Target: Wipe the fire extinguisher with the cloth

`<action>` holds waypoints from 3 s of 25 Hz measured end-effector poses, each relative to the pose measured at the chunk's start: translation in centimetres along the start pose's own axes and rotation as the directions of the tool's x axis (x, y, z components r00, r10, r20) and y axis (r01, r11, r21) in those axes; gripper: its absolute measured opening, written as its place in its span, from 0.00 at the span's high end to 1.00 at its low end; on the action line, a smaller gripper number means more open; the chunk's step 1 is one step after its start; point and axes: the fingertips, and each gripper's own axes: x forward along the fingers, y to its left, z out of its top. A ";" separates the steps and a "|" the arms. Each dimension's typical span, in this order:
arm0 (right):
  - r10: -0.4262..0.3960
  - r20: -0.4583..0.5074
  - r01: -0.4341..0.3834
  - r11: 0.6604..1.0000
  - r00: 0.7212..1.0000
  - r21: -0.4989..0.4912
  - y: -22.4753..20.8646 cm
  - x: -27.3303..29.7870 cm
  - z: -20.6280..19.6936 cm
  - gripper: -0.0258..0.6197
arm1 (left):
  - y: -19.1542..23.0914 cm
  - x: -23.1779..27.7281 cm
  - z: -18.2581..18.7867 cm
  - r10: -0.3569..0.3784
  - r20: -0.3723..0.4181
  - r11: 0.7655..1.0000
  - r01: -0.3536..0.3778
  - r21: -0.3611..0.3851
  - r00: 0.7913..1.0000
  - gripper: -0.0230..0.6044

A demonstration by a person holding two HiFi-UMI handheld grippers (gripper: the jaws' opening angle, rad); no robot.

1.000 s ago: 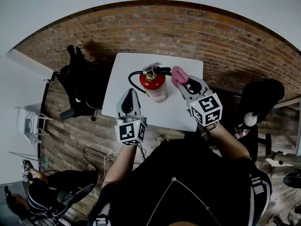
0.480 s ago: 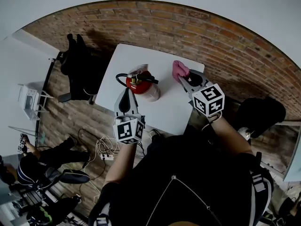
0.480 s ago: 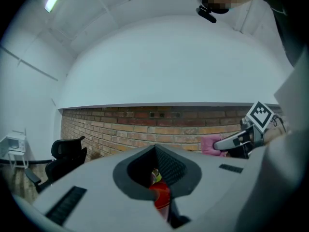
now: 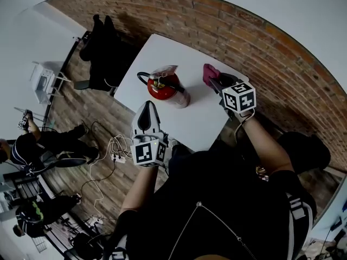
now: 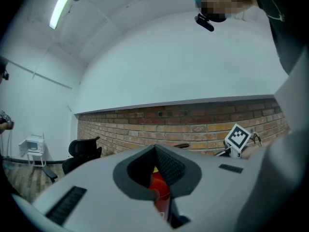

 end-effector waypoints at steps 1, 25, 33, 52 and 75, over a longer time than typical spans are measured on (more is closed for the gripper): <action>0.011 -0.025 -0.011 1.000 1.000 0.002 -0.6 0.9 -0.7 0.80 | 0.0 -0.2 -0.1 0.020 -0.004 1.000 -0.020 0.001 1.000 0.95; 0.305 -0.521 -0.206 0.948 0.797 0.241 -5.6 19.9 -20.3 0.80 | -1.5 1.2 -3.4 0.143 -0.108 0.989 -0.138 0.045 0.984 0.95; 0.352 -0.649 -0.206 0.934 0.675 0.293 -5.4 23.3 -25.8 0.80 | -1.2 0.5 -4.7 0.172 -0.148 0.985 -0.166 0.053 0.974 0.95; 0.432 -0.700 -0.217 0.900 0.569 0.378 -4.0 26.1 -27.7 0.80 | -0.6 -1.0 -6.6 0.178 -0.193 0.983 -0.166 0.078 0.965 0.95; 0.544 -0.581 -0.348 0.838 0.606 0.421 -0.9 21.7 -20.4 0.80 | -1.2 -0.2 -5.0 0.143 -0.142 0.988 -0.133 0.077 0.980 0.95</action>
